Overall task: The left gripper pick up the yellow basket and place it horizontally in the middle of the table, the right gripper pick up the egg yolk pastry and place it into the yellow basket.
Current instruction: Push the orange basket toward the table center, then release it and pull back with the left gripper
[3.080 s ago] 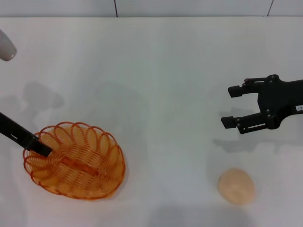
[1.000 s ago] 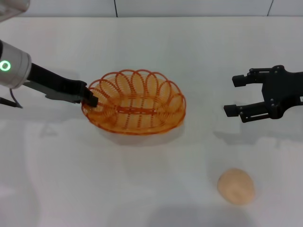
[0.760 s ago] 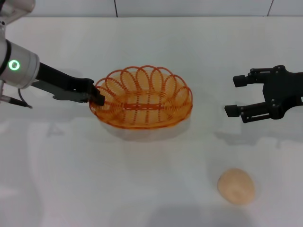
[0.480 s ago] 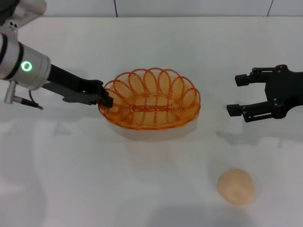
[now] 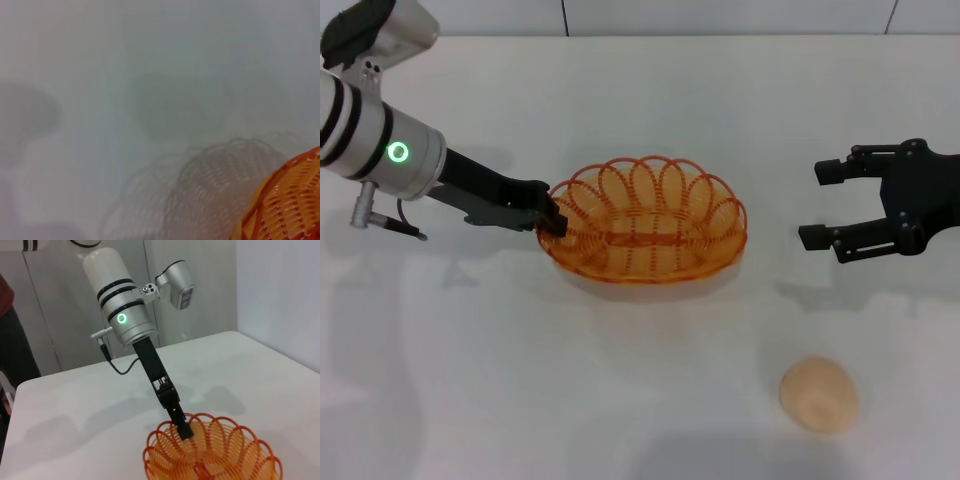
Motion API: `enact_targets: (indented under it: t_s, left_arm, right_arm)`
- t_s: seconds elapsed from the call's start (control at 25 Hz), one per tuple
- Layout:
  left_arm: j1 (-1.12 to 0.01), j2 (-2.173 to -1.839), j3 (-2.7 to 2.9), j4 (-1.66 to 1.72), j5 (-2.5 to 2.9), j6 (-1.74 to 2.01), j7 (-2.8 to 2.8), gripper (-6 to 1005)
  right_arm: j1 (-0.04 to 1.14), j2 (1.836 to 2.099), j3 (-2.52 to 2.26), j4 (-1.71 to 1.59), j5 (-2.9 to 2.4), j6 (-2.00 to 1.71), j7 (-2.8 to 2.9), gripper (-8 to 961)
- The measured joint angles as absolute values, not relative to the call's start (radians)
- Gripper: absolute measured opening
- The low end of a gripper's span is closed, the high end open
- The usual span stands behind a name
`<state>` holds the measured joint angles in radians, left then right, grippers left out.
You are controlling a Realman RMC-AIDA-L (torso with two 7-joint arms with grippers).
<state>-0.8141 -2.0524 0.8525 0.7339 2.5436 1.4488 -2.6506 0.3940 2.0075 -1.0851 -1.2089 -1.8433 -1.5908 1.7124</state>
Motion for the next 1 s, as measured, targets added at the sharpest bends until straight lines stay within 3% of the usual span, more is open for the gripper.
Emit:
enact_targets:
  t_s: [1.0]
  left_arm:
    - [-0.844,-2.063,0.853,0.666,2.544,1.404,-2.663,139]
  right_arm:
    - [0.395,2.008,-1.077,-1.212,-1.840,-1.629,1.704,839]
